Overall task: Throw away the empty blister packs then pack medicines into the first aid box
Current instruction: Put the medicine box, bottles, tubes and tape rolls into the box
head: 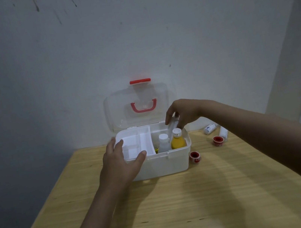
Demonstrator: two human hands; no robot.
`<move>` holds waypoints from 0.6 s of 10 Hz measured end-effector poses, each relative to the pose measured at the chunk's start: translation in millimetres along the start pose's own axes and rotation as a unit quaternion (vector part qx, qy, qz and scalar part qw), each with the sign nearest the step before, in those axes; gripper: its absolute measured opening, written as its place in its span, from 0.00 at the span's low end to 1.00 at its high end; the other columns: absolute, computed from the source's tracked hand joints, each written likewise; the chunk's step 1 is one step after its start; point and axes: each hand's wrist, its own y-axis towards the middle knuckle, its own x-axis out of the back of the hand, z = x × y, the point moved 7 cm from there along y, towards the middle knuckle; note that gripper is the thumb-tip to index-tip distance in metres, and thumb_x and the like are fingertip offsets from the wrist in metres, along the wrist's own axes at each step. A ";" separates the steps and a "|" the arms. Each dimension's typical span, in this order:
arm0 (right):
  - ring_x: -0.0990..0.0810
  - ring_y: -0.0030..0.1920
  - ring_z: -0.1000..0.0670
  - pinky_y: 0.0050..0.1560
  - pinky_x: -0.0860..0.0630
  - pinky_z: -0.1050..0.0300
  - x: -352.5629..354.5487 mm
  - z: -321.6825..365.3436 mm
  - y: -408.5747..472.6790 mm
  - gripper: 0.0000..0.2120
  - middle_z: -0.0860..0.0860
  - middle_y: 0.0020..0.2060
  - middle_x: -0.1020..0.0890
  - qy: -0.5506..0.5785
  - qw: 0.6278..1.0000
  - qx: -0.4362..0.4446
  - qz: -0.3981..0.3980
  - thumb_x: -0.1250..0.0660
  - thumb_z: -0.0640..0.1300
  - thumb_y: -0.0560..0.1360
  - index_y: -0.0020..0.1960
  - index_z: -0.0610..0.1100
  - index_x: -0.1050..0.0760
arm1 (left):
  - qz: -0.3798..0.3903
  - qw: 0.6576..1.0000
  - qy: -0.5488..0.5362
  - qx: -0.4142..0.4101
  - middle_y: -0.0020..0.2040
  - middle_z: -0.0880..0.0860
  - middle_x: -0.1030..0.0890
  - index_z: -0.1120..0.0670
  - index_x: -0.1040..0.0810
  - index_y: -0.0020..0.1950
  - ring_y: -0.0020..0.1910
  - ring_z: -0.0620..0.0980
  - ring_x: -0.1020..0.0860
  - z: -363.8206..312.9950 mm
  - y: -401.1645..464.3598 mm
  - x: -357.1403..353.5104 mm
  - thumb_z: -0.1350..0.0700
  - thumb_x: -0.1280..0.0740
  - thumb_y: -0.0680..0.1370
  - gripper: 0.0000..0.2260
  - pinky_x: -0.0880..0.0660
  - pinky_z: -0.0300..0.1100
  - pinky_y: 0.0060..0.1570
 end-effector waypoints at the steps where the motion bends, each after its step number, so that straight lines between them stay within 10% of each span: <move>1: 0.23 0.55 0.48 0.55 0.25 0.56 1.8 -3.7 -5.0 0.17 0.48 0.57 0.22 0.025 0.998 0.008 -0.060 0.25 0.40 0.66 0.54 0.47 0.20 | -0.002 1.000 -0.002 0.000 0.77 0.48 0.45 0.51 0.37 0.73 0.73 0.52 0.40 0.9 0.1 -0.4 0.35 0.33 0.69 0.38 0.32 0.53 0.63; 6: 0.21 0.48 0.52 0.44 0.26 0.66 -0.4 -30.1 -23.1 0.14 0.50 0.53 0.19 0.105 0.977 0.006 -0.185 0.25 0.44 0.68 0.53 0.45 0.19 | -0.008 1.000 -0.001 0.005 0.77 0.49 0.43 0.51 0.37 0.73 0.73 0.54 0.39 1.5 1.0 -0.6 0.36 0.32 0.69 0.37 0.31 0.55 0.62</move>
